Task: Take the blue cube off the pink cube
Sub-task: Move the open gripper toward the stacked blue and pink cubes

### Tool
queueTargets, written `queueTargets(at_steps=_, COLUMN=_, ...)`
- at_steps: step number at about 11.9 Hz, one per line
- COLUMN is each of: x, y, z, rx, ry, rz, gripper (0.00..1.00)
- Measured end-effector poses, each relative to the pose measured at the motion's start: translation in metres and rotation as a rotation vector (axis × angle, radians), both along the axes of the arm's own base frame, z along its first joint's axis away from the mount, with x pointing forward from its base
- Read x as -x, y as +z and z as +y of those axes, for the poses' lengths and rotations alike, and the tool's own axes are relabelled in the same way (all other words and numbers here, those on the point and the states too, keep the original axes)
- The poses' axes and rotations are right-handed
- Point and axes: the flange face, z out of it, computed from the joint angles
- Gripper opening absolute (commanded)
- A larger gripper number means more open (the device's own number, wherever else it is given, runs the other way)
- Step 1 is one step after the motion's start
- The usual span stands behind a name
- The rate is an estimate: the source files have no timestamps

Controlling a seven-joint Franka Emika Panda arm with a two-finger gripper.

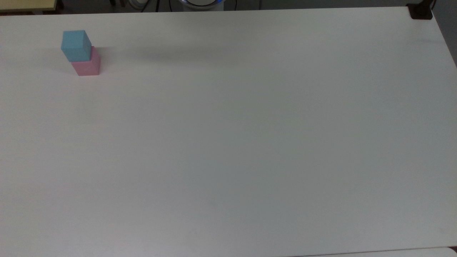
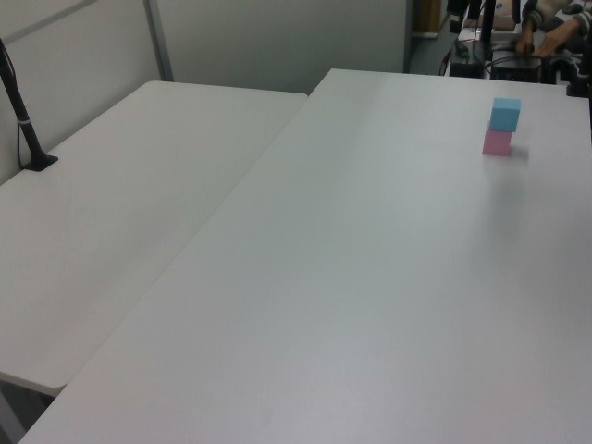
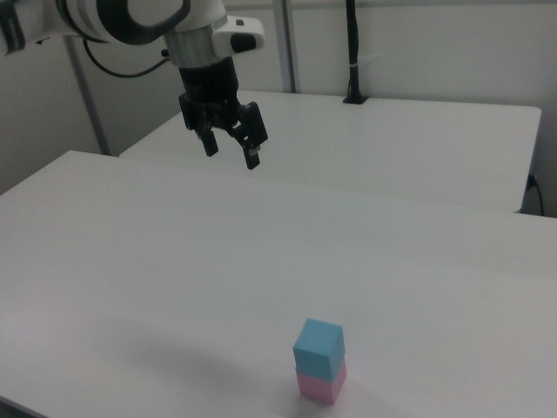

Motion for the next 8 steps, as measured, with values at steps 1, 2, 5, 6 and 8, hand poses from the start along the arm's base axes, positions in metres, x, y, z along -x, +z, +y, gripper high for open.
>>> queueTargets(at_steps=1, x=0.0, y=0.0, z=0.0, rx=0.0, ry=0.0, rz=0.0, gripper=1.0)
queueTargets(at_steps=2, x=0.0, y=0.0, z=0.0, rx=0.0, ry=0.0, rz=0.0, gripper=1.0)
queueTargets(at_steps=5, x=0.0, y=-0.0003, z=-0.0001, rx=0.0, ry=0.004, rz=0.001, gripper=1.0)
queueTargets(at_steps=6, x=0.0001, y=-0.0005, z=-0.0004, rx=0.001, ry=0.016, rz=0.002, gripper=1.0)
queueTargets(at_steps=8, x=0.0018, y=-0.0029, z=-0.0056, rx=0.011, ry=0.084, rz=0.015, gripper=1.0)
